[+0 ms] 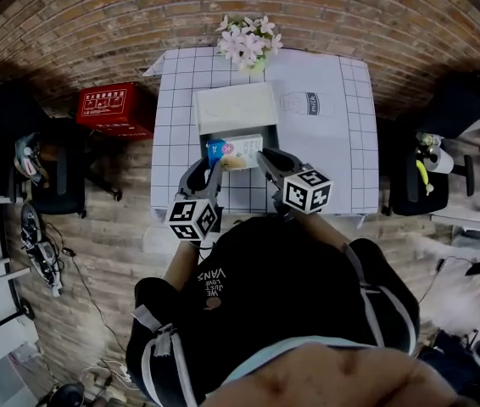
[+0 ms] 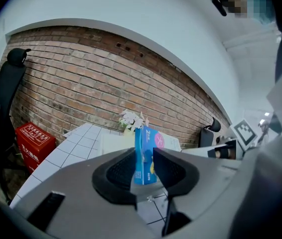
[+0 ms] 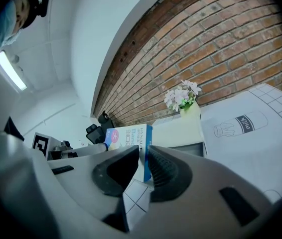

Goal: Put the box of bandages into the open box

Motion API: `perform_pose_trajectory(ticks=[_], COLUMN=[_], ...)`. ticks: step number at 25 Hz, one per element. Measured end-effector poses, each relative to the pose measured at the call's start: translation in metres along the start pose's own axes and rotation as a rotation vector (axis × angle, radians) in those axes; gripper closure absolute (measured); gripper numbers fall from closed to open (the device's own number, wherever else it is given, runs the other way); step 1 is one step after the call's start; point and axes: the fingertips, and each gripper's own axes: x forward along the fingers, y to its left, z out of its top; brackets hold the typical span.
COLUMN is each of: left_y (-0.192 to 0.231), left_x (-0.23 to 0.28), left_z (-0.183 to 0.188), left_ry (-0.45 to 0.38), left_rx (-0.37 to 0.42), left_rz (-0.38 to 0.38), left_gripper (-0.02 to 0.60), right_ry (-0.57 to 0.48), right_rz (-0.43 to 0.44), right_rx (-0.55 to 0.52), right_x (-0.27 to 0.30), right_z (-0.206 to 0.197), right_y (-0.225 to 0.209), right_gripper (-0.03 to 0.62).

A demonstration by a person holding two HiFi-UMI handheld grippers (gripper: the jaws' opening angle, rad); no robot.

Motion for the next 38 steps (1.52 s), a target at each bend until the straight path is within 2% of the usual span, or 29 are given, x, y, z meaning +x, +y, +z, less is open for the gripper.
perform_pose_trajectory(ticks=[21, 32, 38], left_y=[0.023, 0.030, 0.031], left_x=[0.045, 0.052, 0.055], left_z=[-0.039, -0.057, -0.062], left_ry=[0.195, 0.330, 0.348], left_rx=[-0.011, 0.075, 0.086], left_rz=[0.060, 0.109, 0.118], left_gripper=[0.466, 0.466, 0.466], right_ry=[0.161, 0.250, 0.280], right_rz=[-0.029, -0.049, -0.054], right_rx=[-0.003, -0.035, -0.040], right_x=[0.029, 0.036, 0.037], right_z=[-0.018, -0.034, -0.040], right_y=[-0.043, -0.050, -0.052], right_gripper=[0.540, 0.539, 0.539])
